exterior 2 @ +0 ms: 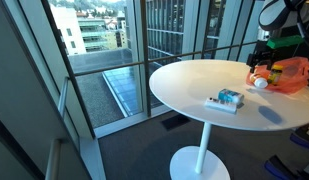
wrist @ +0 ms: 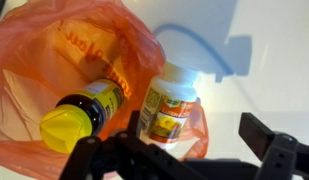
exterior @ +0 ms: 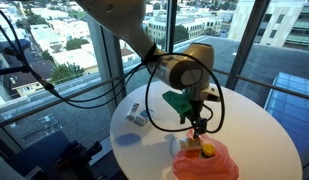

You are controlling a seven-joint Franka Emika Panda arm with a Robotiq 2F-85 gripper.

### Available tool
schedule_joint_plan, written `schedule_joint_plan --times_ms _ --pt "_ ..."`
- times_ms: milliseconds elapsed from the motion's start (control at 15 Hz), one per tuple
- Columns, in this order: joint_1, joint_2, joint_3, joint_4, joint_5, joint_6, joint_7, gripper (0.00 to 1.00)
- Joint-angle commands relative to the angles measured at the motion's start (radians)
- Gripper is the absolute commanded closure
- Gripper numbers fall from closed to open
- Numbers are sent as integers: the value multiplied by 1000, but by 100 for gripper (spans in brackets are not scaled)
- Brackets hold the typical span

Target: Pick up the white medicine bottle from the table and put it in the orange plastic bag

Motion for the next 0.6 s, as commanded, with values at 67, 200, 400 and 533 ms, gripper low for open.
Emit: schedule_joint_plan --times_ms 67,200,400,533 --pt "9 5 -2 47 -12 -18 19 0" --pt "6 10 2 58 -2 -25 16 0" --pt "9 18 5 55 9 -21 35 0" --pt "10 26 5 51 17 -8 61 0"
